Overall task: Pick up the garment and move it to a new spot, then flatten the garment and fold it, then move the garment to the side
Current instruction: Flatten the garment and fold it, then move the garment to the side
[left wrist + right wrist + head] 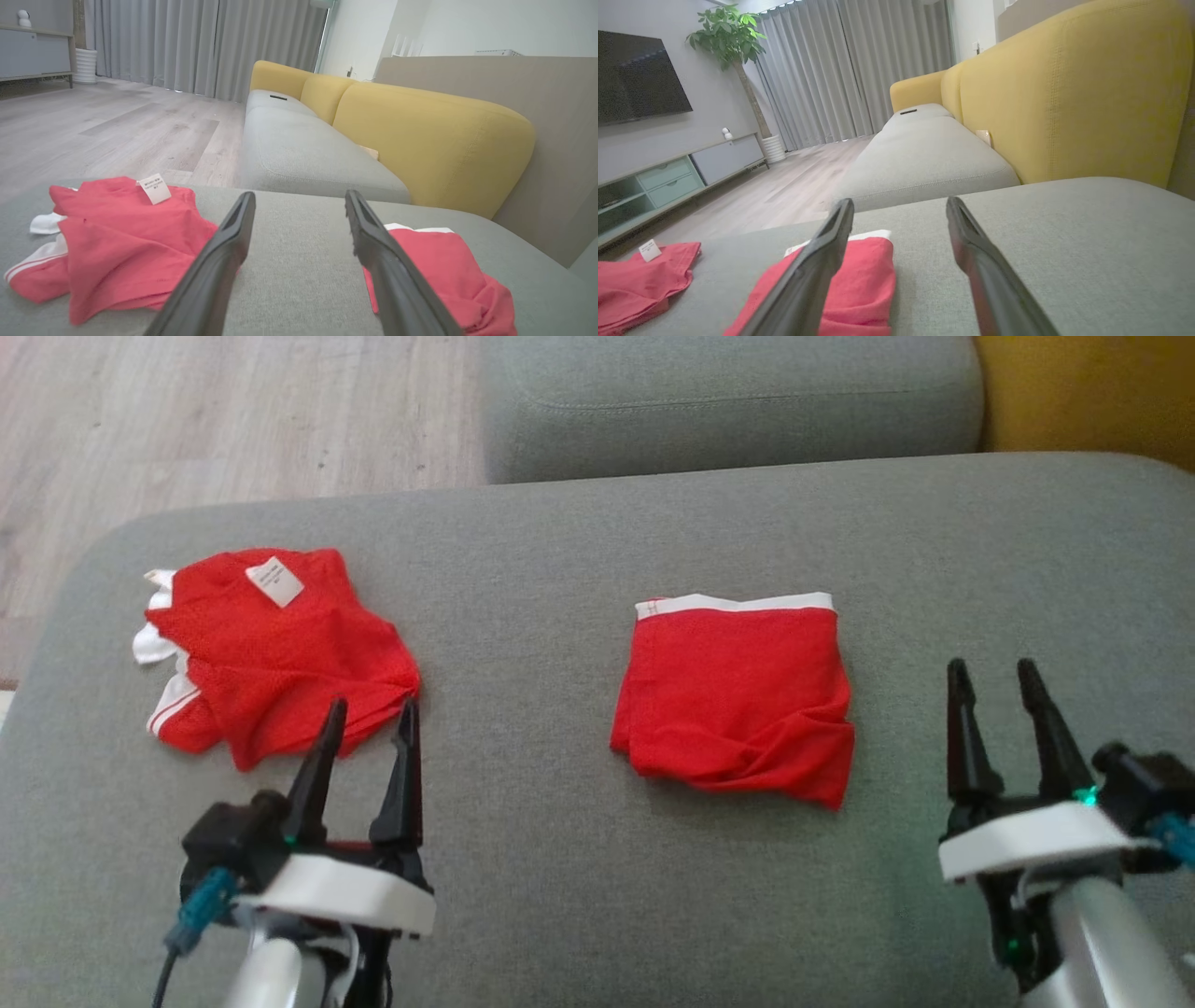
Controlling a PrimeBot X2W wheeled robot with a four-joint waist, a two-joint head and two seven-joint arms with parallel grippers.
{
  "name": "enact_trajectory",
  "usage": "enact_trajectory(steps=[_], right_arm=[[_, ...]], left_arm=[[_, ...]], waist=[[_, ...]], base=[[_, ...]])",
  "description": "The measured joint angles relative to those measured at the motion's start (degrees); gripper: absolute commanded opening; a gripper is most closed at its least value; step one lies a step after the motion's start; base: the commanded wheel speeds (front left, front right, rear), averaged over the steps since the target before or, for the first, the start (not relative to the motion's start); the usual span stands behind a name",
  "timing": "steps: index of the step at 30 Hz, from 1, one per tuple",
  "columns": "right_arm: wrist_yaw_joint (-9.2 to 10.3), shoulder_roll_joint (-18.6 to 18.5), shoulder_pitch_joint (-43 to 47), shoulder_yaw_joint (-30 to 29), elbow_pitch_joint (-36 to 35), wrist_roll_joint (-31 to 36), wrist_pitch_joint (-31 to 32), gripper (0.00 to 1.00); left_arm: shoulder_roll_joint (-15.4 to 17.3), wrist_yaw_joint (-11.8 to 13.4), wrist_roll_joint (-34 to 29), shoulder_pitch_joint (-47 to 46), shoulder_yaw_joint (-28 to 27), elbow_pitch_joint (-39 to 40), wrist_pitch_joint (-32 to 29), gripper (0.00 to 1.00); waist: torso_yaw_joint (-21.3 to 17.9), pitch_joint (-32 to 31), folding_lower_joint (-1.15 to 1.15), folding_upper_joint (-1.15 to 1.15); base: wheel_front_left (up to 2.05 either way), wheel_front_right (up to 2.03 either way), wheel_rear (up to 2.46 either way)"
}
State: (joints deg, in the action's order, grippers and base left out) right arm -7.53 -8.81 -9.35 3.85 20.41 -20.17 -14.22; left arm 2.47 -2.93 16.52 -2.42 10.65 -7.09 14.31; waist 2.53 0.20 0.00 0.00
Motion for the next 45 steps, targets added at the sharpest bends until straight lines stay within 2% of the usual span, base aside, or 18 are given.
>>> enact_trajectory(steps=[5,19,25,37,45], right_arm=[[-0.01,2.79,3.65,-2.29,-3.18,3.31,-0.01,1.0],[-0.01,4.26,4.05,-2.9,-3.91,5.83,0.16,1.0],[-0.01,4.28,1.42,-3.38,0.8,7.02,5.54,1.0],[-0.01,4.04,-8.05,-4.26,15.01,3.05,16.93,1.0],[-0.01,3.98,-11.81,-4.34,19.85,3.08,18.53,1.0]], left_arm=[[0.0,0.41,-0.24,2.2,0.03,0.51,0.0,1.0],[0.0,0.4,-0.33,2.1,0.9,1.05,0.0,1.0],[0.0,0.33,-0.32,0.19,1.82,1.02,0.0,1.0],[-0.02,-0.1,-0.18,-2.98,3.67,0.29,0.0,1.0],[-0.02,-0.08,0.29,-3.76,3.86,-0.05,0.0,1.0]], waist=[[-0.66,0.09,0.0,0.0],[0.65,1.44,0.0,0.0],[2.35,4.19,0.0,0.0],[7.57,8.42,0.0,0.0],[9.62,9.45,0.0,0.0]], base=[[0.0,0.0,0.0],[0.0,0.0,0.0],[0.0,0.0,0.0],[0.0,0.0,0.0],[0.0,0.0,0.0]])
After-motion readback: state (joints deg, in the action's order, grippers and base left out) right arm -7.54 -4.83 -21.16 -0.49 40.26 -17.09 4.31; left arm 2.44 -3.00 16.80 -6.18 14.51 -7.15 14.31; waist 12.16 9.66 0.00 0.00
